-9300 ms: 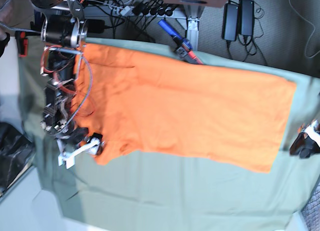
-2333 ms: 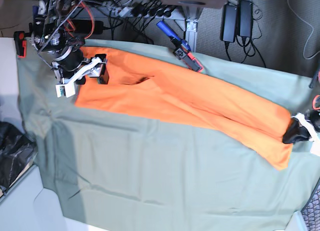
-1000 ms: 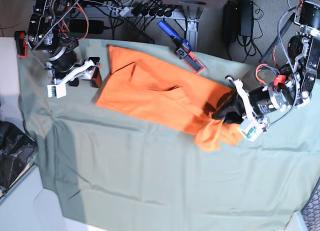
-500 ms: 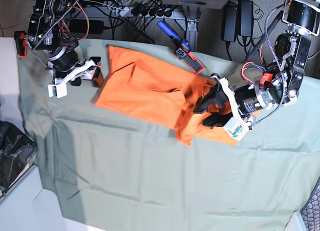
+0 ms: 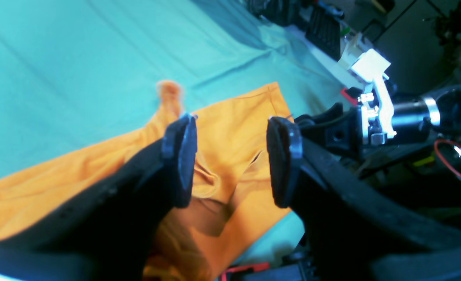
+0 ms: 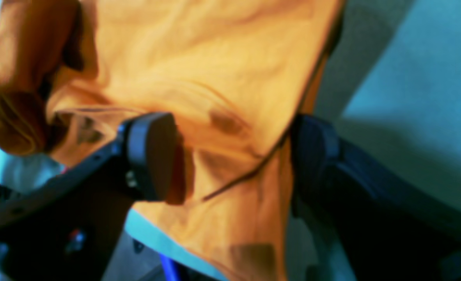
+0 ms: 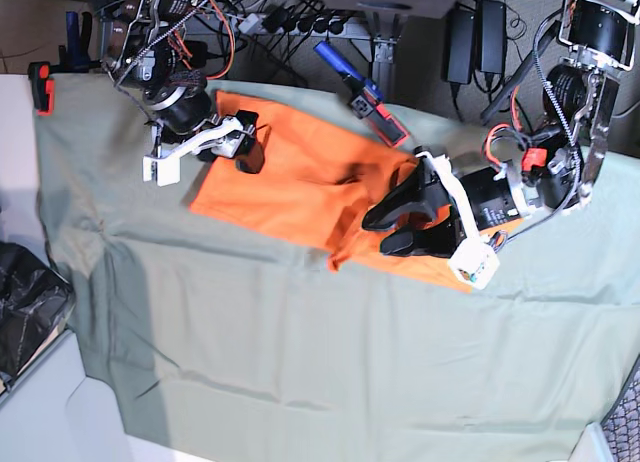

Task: Fold the T-shirt properly
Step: 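Grasp the strip end with the left gripper and fold it toward the right gripper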

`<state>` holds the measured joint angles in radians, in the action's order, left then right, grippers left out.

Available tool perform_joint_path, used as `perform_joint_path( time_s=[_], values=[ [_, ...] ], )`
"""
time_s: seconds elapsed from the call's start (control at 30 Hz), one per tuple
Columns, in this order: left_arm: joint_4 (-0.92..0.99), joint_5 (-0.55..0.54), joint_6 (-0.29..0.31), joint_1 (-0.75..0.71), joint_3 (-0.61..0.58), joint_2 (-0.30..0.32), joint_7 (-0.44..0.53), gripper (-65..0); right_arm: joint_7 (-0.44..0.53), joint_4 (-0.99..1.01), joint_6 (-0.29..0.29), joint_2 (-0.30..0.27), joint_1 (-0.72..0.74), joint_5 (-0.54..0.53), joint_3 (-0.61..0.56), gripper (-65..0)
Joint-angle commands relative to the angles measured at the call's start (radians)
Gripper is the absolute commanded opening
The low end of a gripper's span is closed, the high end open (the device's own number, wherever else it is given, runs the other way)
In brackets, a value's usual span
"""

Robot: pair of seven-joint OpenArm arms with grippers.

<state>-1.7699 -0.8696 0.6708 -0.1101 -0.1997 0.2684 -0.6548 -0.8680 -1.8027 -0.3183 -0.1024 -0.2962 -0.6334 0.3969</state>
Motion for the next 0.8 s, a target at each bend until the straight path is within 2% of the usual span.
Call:
perform_joint_path(
  time_s=[0.0, 0.23, 0.53, 0.77],
  values=[
    [-0.019, -0.021, 0.027, 0.013, 0.004, -0.003, 0.021, -32.6, 0.023, -0.016, -0.1, -0.011, 0.005, -0.01, 0.024, -20.3],
    [-0.019, -0.021, 0.027, 0.013, 0.006, -0.005, 0.021, -32.6, 0.019, -0.006, -0.1, -0.013, 0.002, -0.033, 0.143, -20.3],
    [-0.058, -0.024, 0.027, 0.013, 0.037, -0.005, 0.006, -32.6, 0.024, 0.013, -0.1, -0.01, 0.005, -0.047, 0.077, -20.3],
    [-0.037, 0.136, 0.027, 0.013, 0.062, -0.004, 0.034, -32.8, 0.042, 0.029, -0.1, 0.02, 0.005, -0.041, 0.064, -20.3]
  ],
)
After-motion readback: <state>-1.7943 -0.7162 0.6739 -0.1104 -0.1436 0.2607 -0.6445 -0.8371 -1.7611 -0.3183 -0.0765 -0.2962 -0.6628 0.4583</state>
